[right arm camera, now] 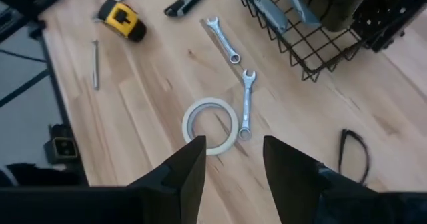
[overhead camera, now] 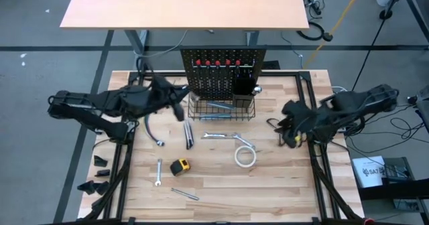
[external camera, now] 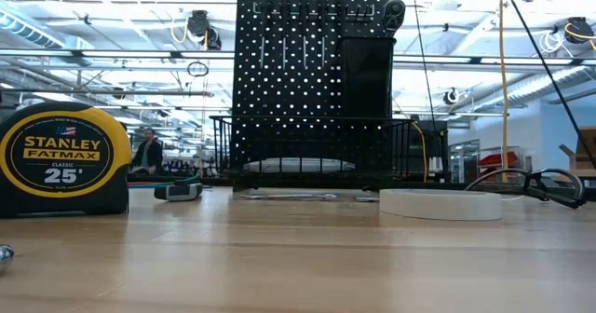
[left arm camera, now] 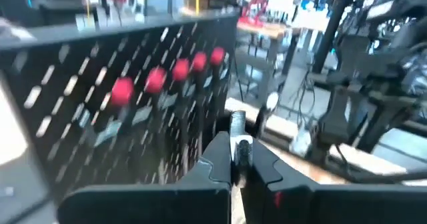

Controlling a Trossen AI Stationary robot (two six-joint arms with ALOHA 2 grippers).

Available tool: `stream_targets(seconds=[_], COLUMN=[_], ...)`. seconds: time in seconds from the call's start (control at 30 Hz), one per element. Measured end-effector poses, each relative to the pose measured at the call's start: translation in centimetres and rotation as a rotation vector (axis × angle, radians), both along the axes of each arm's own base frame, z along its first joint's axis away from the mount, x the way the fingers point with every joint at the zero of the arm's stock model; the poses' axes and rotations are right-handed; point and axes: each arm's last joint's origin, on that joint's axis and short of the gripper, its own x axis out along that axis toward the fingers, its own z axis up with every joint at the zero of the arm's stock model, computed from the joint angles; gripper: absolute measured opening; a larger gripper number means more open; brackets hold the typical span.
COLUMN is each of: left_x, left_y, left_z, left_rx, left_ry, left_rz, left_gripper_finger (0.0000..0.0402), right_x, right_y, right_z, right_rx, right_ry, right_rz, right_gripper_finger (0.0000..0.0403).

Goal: Hang tools onto peg board
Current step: Put the wrench into the pegboard bin

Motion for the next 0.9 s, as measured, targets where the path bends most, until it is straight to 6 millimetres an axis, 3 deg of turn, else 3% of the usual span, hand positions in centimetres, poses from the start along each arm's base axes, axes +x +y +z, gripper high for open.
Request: stream_targets(seconds=[0.17, 0.4, 0.7, 0.9], left_x=[4.7, 10.8, 16.8, 19.1], left_y=[0.0, 0.2, -0.3, 0.5], left_z=[2.1, 2.9, 1.5, -0.3], left_rx=[0.092, 0.135, 0.154, 0.169], left_ry=[0.0, 0.028, 0.069, 0.119], left_rz=[0.031, 0.063, 0.061, 0.106], left_gripper_finger=[0.0005, 0.0005, 0.0005, 0.0005], right_x=[-3.6, -5.5, -4.8, -3.4], right_y=[-2.1, -2.9, -2.5, -2.1], right_z=[-0.3, -3.3, -10.6, -11.8], right_rx=[0.039, 0.054, 0.15, 0.136], right_ry=[-0.07, -0.203, -0.303, -0.53], right_rz=[0.066, 0.123, 0.189, 0.234], right_gripper_finger=[0.0143, 0.0143, 0.0143, 0.0143])
